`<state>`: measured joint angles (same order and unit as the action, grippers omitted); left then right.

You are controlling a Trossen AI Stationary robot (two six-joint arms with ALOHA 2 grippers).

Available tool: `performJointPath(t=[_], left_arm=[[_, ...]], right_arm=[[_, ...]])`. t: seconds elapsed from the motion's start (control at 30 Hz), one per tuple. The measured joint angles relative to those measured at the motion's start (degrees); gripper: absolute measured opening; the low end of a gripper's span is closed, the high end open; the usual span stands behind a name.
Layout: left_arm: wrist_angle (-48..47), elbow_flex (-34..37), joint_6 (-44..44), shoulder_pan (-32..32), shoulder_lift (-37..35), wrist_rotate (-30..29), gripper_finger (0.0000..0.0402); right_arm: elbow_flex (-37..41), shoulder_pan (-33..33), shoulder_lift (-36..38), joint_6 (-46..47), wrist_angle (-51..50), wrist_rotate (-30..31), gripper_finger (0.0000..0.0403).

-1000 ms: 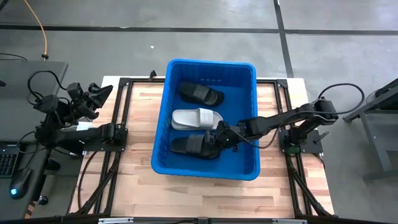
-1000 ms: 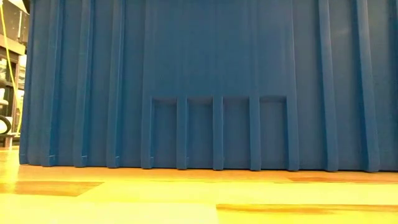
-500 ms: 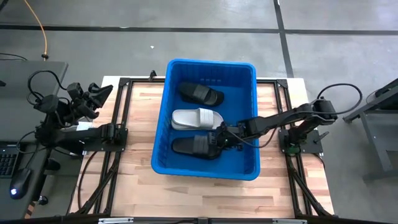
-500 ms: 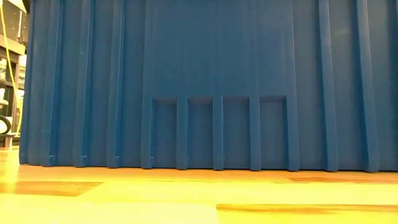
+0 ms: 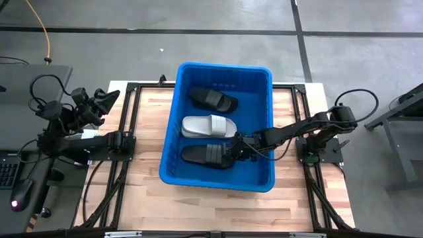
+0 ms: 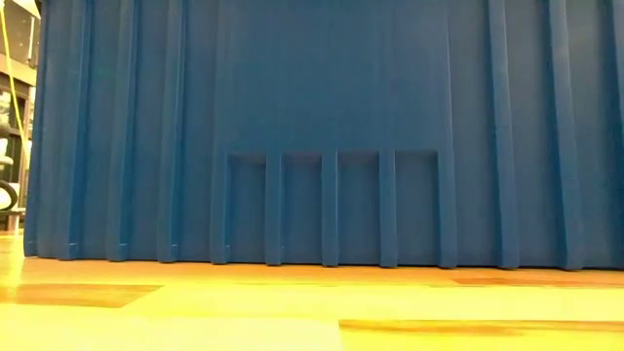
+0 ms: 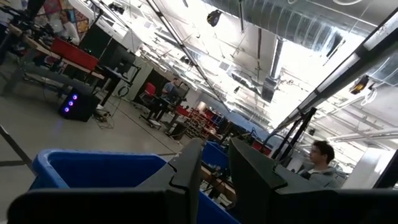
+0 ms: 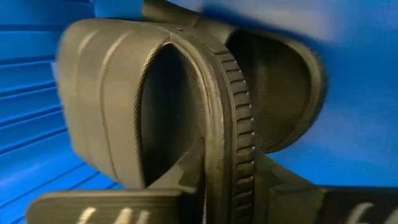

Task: Pick and place slides into bin
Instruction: Put the black slide into the blue container

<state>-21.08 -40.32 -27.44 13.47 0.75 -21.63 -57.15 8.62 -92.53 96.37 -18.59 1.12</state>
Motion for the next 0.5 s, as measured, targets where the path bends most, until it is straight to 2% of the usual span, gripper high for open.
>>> performJointPath(t=[0.13, 0.3, 0.4, 0.5], left_arm=[[-0.1, 0.0, -0.2, 0.0, 0.0, 0.0, 0.0074], [-0.1, 0.0, -0.4, 0.0, 0.0, 0.3, 0.0074], [-0.1, 0.0, -0.4, 0.0, 0.0, 0.5, 0.0074], [-0.1, 0.0, -0.4, 0.0, 0.0, 0.5, 0.0074]], right_arm=[[0.1, 0.0, -0.2, -0.4, -1.1, -0.1, 0.0097], [0.2, 0.0, -0.3, -1.5, -0.9, 1.7, 0.0179], [0.2, -0.1, -0.2, -1.6, -0.1, 0.0, 0.0218], [0.2, 0.0, -0.2, -0.9, -0.3, -2.5, 0.0238]])
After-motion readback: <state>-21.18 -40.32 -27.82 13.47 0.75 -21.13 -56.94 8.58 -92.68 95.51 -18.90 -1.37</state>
